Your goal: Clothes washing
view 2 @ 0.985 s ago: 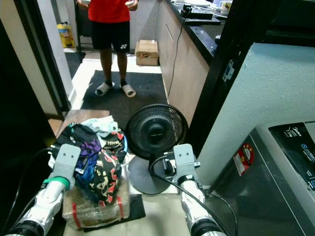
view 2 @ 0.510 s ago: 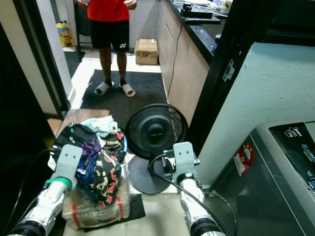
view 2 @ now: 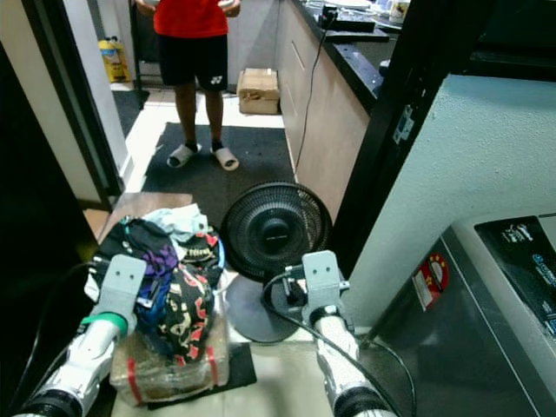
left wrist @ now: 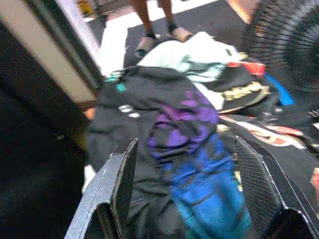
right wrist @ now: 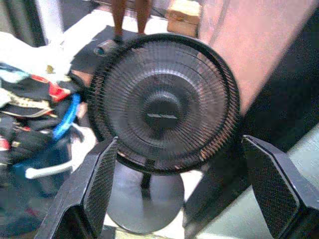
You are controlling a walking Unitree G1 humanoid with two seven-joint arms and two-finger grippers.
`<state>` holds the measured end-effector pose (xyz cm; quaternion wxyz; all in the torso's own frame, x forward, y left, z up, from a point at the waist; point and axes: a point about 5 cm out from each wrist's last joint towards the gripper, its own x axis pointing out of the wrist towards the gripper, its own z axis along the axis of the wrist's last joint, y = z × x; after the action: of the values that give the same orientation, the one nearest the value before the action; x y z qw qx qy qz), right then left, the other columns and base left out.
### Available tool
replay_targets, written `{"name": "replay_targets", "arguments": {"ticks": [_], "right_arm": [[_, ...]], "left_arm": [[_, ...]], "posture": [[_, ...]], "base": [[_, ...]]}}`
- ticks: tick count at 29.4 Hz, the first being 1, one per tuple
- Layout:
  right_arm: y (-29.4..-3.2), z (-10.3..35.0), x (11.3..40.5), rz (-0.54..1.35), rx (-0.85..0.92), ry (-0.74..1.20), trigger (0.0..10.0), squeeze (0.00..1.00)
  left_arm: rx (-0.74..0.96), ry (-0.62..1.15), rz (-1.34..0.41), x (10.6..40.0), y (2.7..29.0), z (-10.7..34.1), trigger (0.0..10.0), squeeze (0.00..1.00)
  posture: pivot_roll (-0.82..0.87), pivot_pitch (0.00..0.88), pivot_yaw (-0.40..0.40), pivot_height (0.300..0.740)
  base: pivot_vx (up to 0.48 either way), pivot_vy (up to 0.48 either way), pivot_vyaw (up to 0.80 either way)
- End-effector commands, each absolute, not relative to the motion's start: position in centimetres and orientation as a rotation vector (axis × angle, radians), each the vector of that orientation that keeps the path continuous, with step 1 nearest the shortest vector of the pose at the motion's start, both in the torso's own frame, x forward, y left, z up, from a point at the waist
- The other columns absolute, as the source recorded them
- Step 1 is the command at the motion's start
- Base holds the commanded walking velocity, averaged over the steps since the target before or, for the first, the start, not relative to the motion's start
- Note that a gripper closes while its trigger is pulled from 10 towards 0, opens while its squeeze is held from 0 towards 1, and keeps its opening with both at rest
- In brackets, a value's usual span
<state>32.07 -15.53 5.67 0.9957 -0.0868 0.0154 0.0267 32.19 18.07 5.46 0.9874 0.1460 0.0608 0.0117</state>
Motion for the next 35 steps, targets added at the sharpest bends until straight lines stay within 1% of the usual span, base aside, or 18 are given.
{"name": "replay_targets", "arguments": {"ticks": [1,5,16,21,35], "right_arm": [[-15.17,5.39,31.90,0.069,-0.179,0.042,10.0,0.00],[-15.14,5.28,31.81,0.074,-0.180,0.047,10.0,0.00],[-15.11,5.05,31.68,0.081,-0.181,0.059,10.0,0.00],[-15.10,5.04,31.68,0.082,-0.182,0.059,10.0,0.00],[-14.98,4.78,31.49,0.085,-0.186,0.070,10.0,0.00]], "left_arm": [[0.291,0.151,0.028,31.79,18.11,4.83,10.0,0.00],[0.290,0.152,0.028,31.77,18.04,4.79,10.0,0.00],[0.288,0.153,0.029,31.95,17.90,4.88,10.0,0.00],[0.290,0.150,0.027,31.96,17.89,4.92,10.0,0.00],[0.289,0.147,0.027,31.93,17.91,4.95,10.0,0.00]], "posture": [[0.00,0.000,0.005,0.740],[0.00,0.000,0.005,0.740],[0.00,0.000,0.004,0.740],[0.00,0.000,0.004,0.740],[0.00,0.000,0.004,0.740]], "base": [[0.000,0.000,0.79],[0.000,0.000,0.65],[0.000,0.000,0.00],[0.414,0.240,0.00],[0.428,0.000,0.00]]}}
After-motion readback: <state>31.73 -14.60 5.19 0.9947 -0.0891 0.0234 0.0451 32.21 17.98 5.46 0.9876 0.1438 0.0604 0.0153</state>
